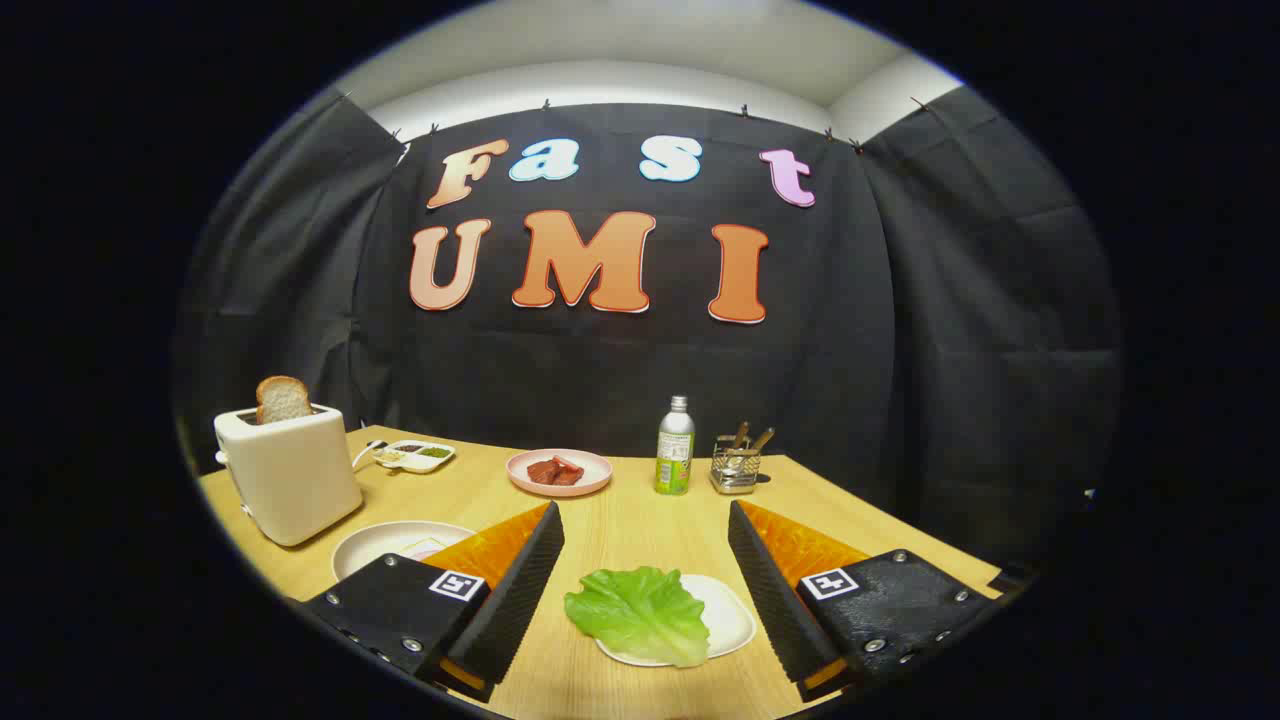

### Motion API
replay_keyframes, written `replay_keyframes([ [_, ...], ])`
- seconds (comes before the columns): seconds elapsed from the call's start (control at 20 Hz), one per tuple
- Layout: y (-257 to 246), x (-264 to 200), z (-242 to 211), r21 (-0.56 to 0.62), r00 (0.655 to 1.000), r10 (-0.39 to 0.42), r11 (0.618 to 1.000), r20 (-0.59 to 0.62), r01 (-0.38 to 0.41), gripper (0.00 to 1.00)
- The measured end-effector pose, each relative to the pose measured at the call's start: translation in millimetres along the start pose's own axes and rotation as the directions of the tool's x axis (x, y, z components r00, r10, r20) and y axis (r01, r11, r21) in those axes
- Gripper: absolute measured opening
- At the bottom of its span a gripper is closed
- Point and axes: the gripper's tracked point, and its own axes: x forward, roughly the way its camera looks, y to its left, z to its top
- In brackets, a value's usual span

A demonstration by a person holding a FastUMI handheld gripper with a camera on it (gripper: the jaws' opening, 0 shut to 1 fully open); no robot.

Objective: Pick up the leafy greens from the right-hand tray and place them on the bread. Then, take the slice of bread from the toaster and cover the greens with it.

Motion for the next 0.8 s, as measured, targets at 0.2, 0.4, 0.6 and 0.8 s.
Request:
replay_keyframes([
  [0.2,-2,-2,-6,0.03,1.0,-0.002,1.0,-0.025,0.002,0.99],
  [0.4,-8,-3,-5,0.039,1.0,-0.019,0.999,-0.016,0.019,0.99],
  [0.6,-9,-4,-10,0.049,0.999,-0.02,0.999,-0.034,0.021,0.99],
  [0.8,-9,-6,-14,0.053,0.999,-0.019,0.998,-0.045,0.022,0.99],
])
